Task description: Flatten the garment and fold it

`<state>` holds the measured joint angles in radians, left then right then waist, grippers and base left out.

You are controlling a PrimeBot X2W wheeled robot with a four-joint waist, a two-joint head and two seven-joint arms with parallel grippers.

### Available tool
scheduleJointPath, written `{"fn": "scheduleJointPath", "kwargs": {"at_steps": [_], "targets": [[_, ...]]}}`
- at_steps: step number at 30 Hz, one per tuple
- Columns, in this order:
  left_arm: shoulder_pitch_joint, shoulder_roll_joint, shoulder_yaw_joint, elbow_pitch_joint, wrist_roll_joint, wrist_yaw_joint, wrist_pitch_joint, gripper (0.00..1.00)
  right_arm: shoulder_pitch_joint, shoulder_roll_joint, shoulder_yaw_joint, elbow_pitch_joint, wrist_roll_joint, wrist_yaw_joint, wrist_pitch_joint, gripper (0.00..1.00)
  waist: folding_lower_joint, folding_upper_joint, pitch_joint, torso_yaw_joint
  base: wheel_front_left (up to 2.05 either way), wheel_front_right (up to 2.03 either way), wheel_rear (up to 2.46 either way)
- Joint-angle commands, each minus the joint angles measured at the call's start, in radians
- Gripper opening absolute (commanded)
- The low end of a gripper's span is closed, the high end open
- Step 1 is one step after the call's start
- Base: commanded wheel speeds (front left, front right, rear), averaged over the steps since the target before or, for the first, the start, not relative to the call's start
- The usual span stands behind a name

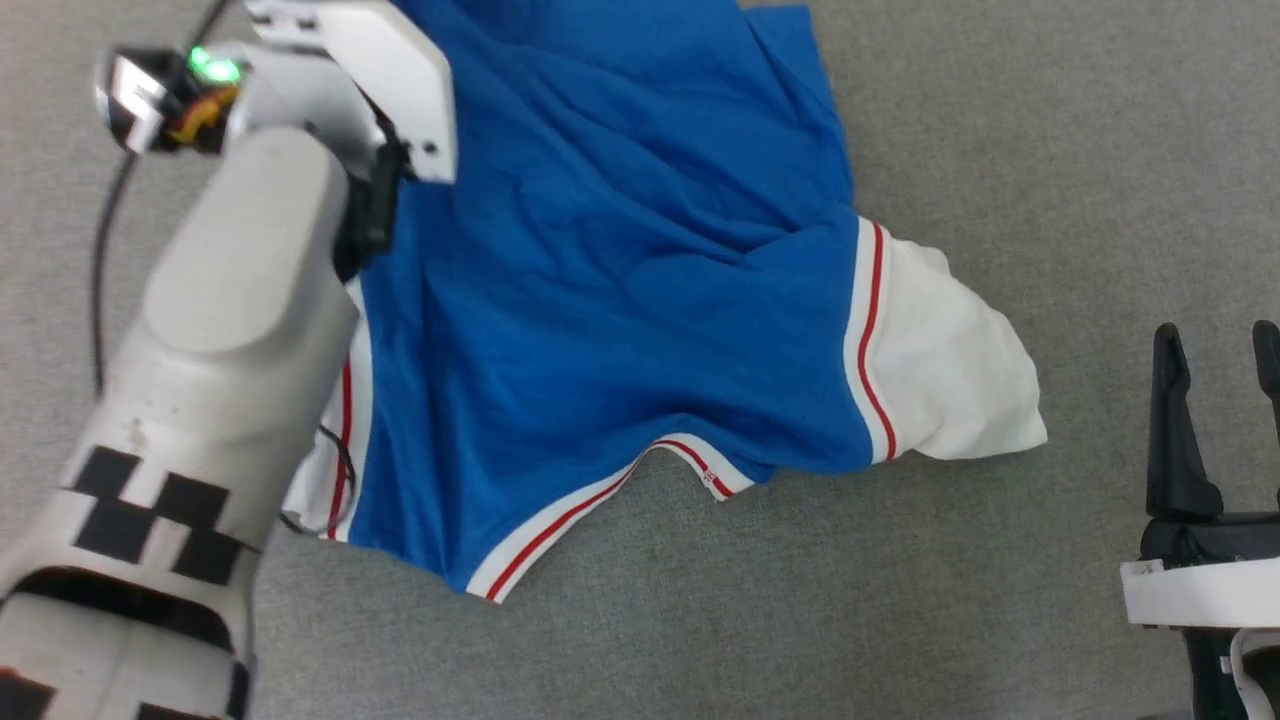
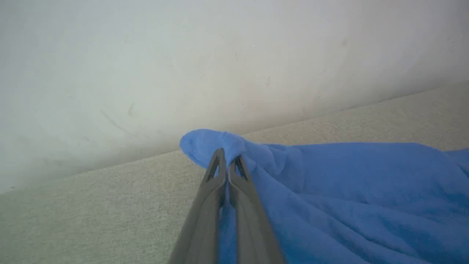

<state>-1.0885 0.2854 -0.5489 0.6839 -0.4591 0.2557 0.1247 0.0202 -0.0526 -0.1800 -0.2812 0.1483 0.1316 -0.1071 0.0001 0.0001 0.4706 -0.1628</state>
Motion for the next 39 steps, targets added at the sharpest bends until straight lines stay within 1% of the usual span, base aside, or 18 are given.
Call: {"fn": "scheduleJointPath", "kwargs": {"at_steps": [1,2,3,4,9,14,16,18,20,22,24,28,31,33,36,39], "targets": [[0.017,-0.006,0.0,0.013,-0.009,-0.005,-0.005,0.34,-0.02,0.002,0.001,-0.004,-0.008,-0.001,-0.003,1.0,-0.0001,-0.0001,0.015,-0.003,0.0,0.0,0.0],[0.016,-0.012,0.0,0.026,-0.013,-0.009,-0.009,0.42,-0.022,0.002,0.002,-0.005,-0.009,-0.001,-0.002,1.0,-0.0001,-0.0001,0.018,0.0,0.0,0.0,0.0],[0.013,-0.017,-0.001,0.036,-0.016,-0.013,-0.014,0.76,-0.025,0.002,0.003,-0.006,-0.011,-0.001,-0.001,1.0,-0.0001,-0.0001,0.019,0.005,0.0,0.0,0.0],[0.01,-0.023,-0.002,0.045,-0.018,-0.017,-0.02,1.0,-0.027,0.002,0.004,-0.006,-0.014,-0.001,0.0,1.0,-0.0001,-0.0001,0.017,0.011,0.0,0.0,0.0],[0.003,-0.054,0.001,0.067,-0.036,-0.047,-0.082,1.0,-0.03,0.002,0.006,-0.001,-0.028,-0.001,0.01,1.0,-0.0001,-0.0001,-0.031,0.05,0.0,0.0,0.0],[0.028,-0.084,0.012,0.041,-0.063,-0.075,-0.173,1.0,-0.018,0.002,0.0,0.002,-0.033,-0.001,0.023,1.0,-0.0001,-0.0001,-0.101,0.093,0.0,0.0,0.0],[0.056,-0.089,0.016,0.016,-0.074,-0.085,-0.205,1.0,-0.009,0.002,-0.004,0.002,-0.032,-0.001,0.03,1.0,-0.0001,-0.0001,-0.125,0.109,0.0,0.0,0.0],[0.095,-0.081,0.019,-0.015,-0.082,-0.089,-0.228,1.0,0.002,0.002,-0.008,0.001,-0.031,-0.001,0.036,1.0,-0.0001,-0.0001,-0.148,0.123,0.0,0.0,0.0],[0.144,-0.061,0.023,-0.054,-0.086,-0.079,-0.236,1.0,0.012,0.002,-0.012,0.0,-0.029,-0.001,0.041,1.0,-0.0001,-0.0001,-0.17,0.134,0.0,0.0,0.0],[0.207,-0.026,0.027,-0.098,-0.094,-0.067,-0.216,1.0,0.022,0.002,-0.016,-0.003,-0.027,-0.001,0.046,1.0,-0.0001,-0.0001,-0.187,0.142,0.0,0.0,0.0],[0.278,0.024,0.023,-0.15,-0.101,-0.064,-0.169,1.0,0.031,0.002,-0.019,-0.006,-0.026,-0.001,0.052,1.0,-0.0001,-0.0001,-0.2,0.148,0.0,0.0,0.0],[0.445,0.127,0.006,-0.286,-0.136,-0.062,-0.026,1.0,0.048,0.002,-0.03,-0.017,-0.022,-0.001,0.059,1.0,-0.0001,-0.0001,-0.214,0.161,0.0,0.0,0.0],[0.566,0.183,-0.002,-0.393,-0.171,-0.044,0.069,1.0,0.06,0.002,-0.039,-0.025,-0.019,-0.001,0.064,1.0,-0.0001,-0.0001,-0.214,0.173,0.0,0.0,0.0],[0.631,0.205,-0.003,-0.45,-0.194,-0.031,0.109,1.0,0.063,0.002,-0.039,-0.032,-0.021,-0.001,0.068,1.0,-0.0001,-0.0001,-0.209,0.178,0.0,0.0,0.0],[0.692,0.208,-0.005,-0.523,-0.229,-0.015,0.148,1.0,0.06,0.002,-0.039,-0.045,-0.027,-0.001,0.076,1.0,-0.0001,-0.0001,-0.196,0.186,0.0,0.0,0.0],[0.711,0.206,-0.01,-0.564,-0.24,-0.004,0.171,1.0,0.054,0.002,-0.041,-0.058,-0.034,-0.001,0.085,1.0,-0.0001,-0.0001,-0.182,0.193,0.0,0.0,0.0]]}}
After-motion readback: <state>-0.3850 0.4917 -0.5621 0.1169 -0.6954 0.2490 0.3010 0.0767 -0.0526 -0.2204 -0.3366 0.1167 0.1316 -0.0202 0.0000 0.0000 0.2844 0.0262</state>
